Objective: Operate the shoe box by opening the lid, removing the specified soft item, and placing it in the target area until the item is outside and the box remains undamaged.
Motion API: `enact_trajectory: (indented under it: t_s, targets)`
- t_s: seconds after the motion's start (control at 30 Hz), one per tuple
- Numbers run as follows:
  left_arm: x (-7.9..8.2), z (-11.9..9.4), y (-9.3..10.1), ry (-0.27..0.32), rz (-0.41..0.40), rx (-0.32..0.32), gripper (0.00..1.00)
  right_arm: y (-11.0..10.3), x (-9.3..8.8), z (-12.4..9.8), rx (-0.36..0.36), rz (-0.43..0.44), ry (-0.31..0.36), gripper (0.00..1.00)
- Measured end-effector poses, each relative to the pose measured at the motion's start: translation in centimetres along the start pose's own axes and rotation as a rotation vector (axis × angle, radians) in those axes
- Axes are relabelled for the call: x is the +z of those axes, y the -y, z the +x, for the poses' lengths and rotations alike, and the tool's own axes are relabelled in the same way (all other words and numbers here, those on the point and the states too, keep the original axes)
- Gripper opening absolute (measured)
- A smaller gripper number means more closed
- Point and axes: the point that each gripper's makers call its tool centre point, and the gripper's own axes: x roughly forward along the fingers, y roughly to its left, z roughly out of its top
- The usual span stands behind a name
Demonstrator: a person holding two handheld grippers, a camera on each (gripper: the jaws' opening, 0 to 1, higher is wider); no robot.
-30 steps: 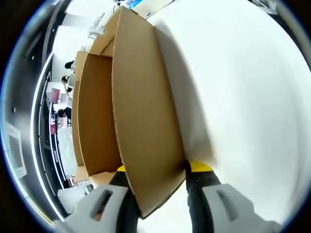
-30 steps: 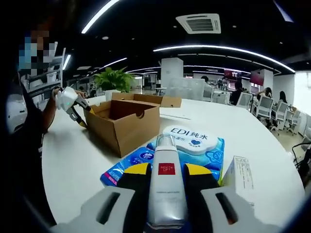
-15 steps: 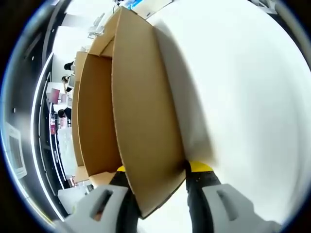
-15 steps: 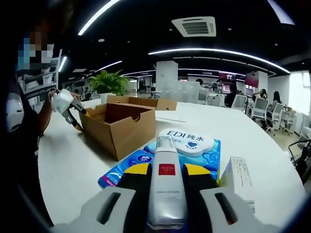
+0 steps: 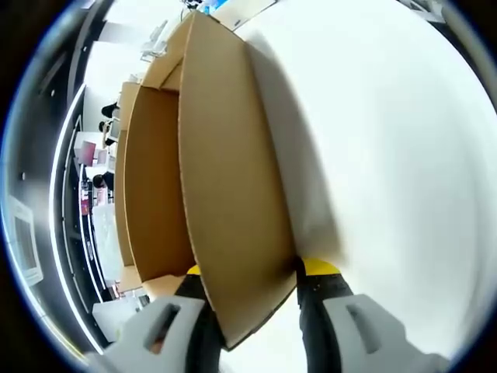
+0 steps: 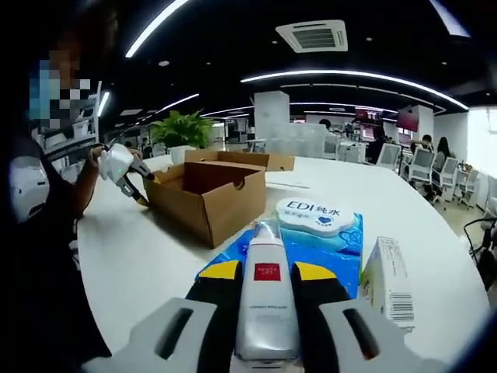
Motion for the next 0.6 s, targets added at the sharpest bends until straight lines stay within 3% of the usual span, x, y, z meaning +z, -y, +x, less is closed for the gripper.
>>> enact_trajectory:
  t_s: [0.13,0.23,0.4,0.6]
  targets:
    - [0.0,0.0,0.0,-0.003,-0.002,0.0,0.34,-0.8,-0.8,-0.5,-0.004,-0.071,-0.041,0.25]
    - [0.0,0.0,0.0,-0.003,-0.003,0.001,0.34,-1.0,-1.2,-0.8,-0.008,-0.09,-0.111,0.25]
    - [0.0,0.1,-0.1,-0.003,-0.004,0.0,0.34,-0.3,-1.6,-1.8,-0.04,-0.143,-0.303,0.25]
    - [0.0,0.1,-0.2,0.002,0.0,-0.001,0.34,-0.9,-2.3,-2.4,-0.008,-0.199,-0.45,0.25]
